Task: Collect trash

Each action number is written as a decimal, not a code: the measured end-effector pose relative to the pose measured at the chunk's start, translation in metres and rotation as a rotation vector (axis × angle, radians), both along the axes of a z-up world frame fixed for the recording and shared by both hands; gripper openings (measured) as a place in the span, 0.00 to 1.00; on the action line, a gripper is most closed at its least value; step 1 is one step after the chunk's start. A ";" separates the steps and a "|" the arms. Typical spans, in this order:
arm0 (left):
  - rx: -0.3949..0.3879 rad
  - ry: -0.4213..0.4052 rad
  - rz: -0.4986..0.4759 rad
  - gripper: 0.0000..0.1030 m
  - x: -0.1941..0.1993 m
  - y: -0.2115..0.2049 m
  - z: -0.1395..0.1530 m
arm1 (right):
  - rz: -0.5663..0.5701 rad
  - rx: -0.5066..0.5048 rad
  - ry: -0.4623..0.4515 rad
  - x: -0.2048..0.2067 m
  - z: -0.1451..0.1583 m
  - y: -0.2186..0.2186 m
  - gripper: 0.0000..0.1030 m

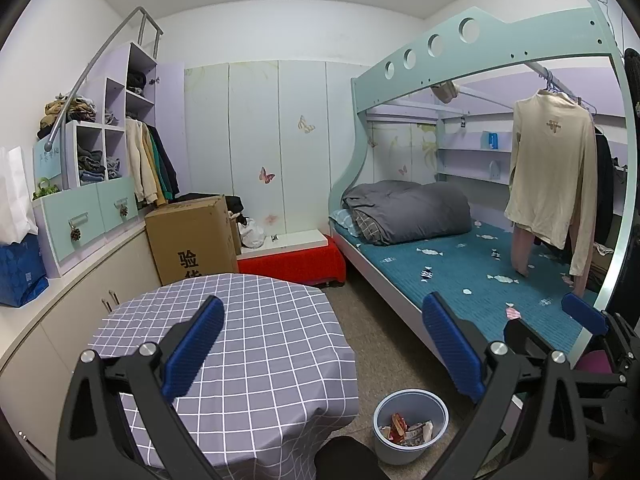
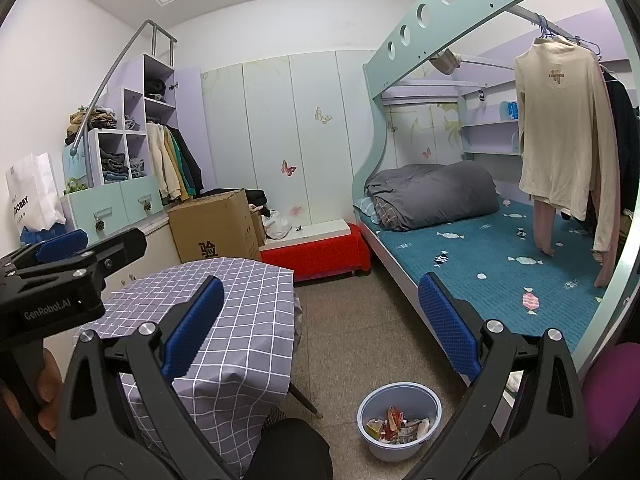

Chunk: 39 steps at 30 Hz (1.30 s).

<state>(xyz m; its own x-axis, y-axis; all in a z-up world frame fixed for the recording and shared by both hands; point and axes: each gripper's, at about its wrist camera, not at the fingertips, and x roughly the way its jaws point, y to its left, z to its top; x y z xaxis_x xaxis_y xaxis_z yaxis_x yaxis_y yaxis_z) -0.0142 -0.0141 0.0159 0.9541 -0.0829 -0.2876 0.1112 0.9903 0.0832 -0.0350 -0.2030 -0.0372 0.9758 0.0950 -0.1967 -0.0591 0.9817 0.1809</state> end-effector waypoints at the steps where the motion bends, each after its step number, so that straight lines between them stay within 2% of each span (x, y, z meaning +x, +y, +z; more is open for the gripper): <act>1: 0.000 0.001 0.000 0.95 0.000 0.000 0.000 | -0.002 -0.001 0.001 0.000 0.000 0.000 0.93; 39: 0.006 0.012 -0.001 0.95 0.002 -0.002 -0.003 | 0.002 0.003 0.013 -0.002 -0.005 -0.001 0.93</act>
<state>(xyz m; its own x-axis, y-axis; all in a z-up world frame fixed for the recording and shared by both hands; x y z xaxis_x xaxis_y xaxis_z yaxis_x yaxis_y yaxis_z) -0.0123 -0.0164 0.0132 0.9505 -0.0821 -0.2997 0.1131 0.9897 0.0875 -0.0366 -0.2041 -0.0419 0.9730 0.0974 -0.2091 -0.0584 0.9810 0.1848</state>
